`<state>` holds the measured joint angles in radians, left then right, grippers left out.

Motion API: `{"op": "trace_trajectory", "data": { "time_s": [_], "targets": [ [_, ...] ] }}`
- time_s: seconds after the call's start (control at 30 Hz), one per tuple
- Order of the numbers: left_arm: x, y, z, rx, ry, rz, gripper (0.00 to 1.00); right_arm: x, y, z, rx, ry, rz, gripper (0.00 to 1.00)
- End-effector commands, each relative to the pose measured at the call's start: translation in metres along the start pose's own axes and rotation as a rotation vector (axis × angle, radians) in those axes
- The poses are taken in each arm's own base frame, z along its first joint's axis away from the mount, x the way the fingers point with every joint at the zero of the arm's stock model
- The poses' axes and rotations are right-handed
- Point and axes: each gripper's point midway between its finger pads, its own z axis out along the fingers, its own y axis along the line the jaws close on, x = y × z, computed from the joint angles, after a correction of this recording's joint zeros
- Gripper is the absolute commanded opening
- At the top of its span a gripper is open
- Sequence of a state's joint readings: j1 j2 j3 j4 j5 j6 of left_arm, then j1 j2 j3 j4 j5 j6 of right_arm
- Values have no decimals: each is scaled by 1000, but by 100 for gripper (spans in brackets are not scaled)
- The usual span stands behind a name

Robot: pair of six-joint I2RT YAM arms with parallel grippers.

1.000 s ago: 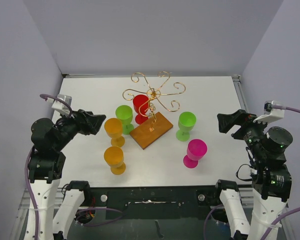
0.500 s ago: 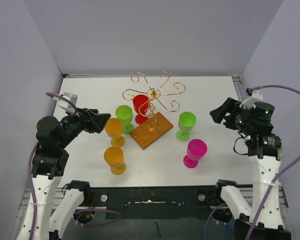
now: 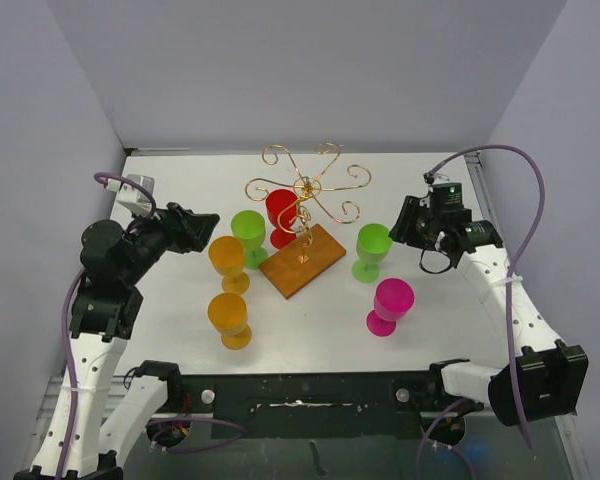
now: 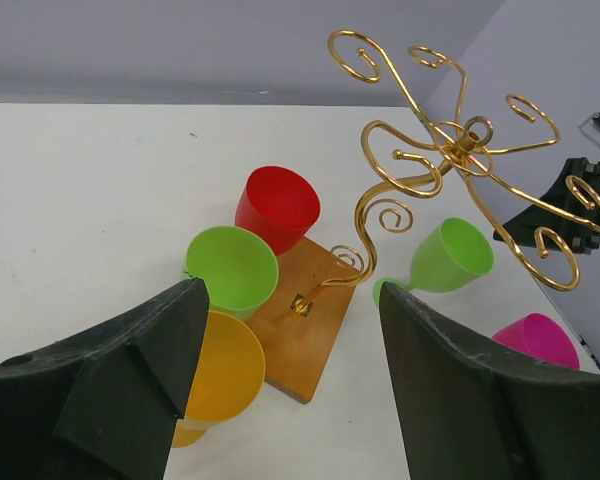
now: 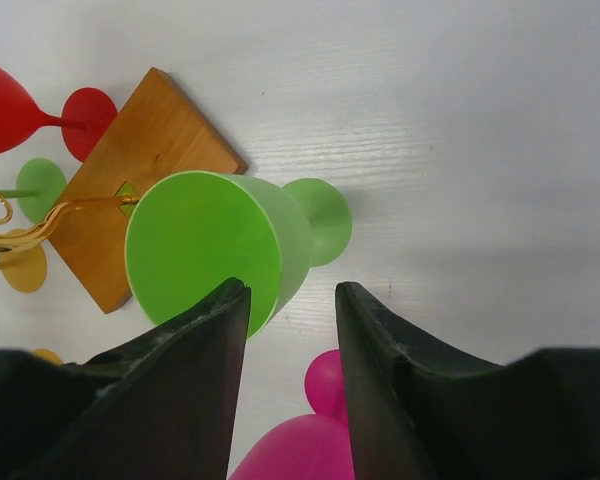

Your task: Place the wine glass upside down on the wine glass rack

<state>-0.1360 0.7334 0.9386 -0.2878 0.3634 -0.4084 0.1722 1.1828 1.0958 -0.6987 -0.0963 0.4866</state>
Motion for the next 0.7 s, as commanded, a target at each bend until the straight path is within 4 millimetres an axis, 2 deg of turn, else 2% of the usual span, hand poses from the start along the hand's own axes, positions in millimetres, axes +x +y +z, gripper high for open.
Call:
{"op": "trace_trajectory", "data": {
  "time_s": [0.0, 0.27, 0.5, 0.53, 0.57, 0.67],
  "targets": [
    [-34, -12, -2, 30, -126, 34, 68, -15, 3, 16, 29, -59, -12, 39],
    [-35, -11, -1, 24, -129, 36, 68, -7, 6, 37, 39, -13, -43, 32],
    [-40, -18, -1, 53, -130, 31, 68, -3, -2, 44, 98, 3, -62, 7],
    [-41, -20, -2, 61, -130, 30, 68, -4, -2, 43, 103, -2, -65, 1],
    [-42, -22, -2, 69, -132, 29, 68, -7, -3, 41, 111, -16, -66, 0],
    [-47, -34, -7, 117, -130, 37, 68, -28, -2, 22, 123, -113, -68, 0]
  ]
}}
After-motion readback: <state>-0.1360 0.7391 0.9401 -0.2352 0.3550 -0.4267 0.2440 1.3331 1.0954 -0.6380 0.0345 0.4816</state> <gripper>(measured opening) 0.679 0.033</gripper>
